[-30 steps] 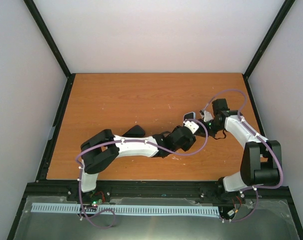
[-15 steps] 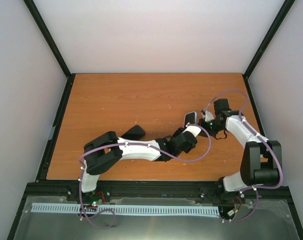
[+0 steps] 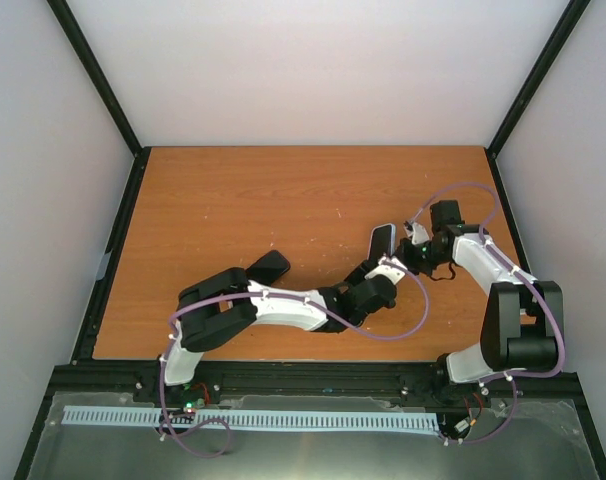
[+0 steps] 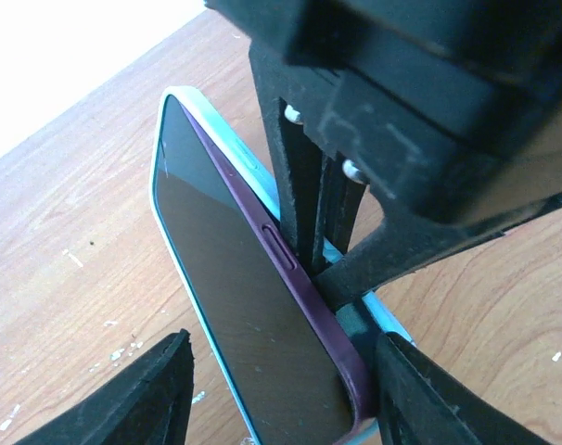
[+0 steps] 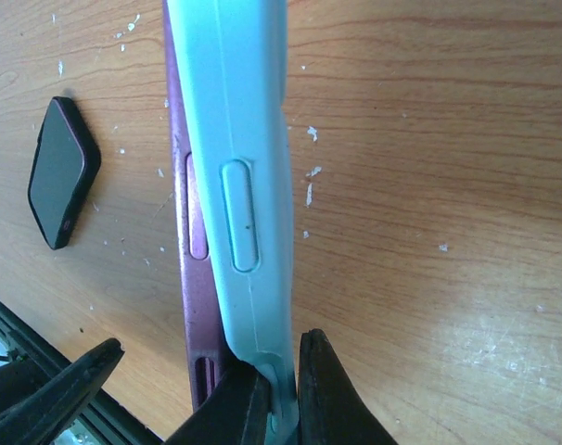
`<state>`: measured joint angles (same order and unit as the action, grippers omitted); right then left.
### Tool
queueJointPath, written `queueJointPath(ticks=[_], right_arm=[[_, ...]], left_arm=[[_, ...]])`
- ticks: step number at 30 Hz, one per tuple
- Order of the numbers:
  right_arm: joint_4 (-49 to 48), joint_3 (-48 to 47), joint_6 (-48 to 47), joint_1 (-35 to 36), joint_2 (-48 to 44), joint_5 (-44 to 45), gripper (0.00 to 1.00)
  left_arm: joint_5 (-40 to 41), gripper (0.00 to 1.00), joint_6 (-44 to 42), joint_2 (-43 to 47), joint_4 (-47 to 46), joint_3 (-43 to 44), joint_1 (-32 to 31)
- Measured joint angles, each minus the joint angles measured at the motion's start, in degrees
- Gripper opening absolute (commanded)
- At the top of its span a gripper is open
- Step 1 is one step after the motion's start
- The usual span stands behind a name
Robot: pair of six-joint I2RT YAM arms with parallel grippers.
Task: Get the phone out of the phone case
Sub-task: Remove the phone case from the phone.
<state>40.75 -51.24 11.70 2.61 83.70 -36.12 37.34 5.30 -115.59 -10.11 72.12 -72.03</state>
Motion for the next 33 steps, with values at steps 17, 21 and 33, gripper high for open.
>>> queueJointPath(ticks=[17, 21, 33], right_arm=[[-2.8, 3.1, 2.2, -0.3, -3.6, -8.1, 0.03], [-3.4, 4.0, 3.2, -0.2, -6.2, -12.5, 0.03], [-6.1, 5.5, 3.8, -0.3, -8.4, -15.9, 0.03]], left_arm=[[7.5, 0.60, -14.9, 3.2, -20.4, -11.8, -1.7], [7.5, 0.59, -20.5, 6.0, -30.2, -17.7, -2.2], [8.5, 0.55, -33.2, 4.7, -42.0, -20.3, -2.6]])
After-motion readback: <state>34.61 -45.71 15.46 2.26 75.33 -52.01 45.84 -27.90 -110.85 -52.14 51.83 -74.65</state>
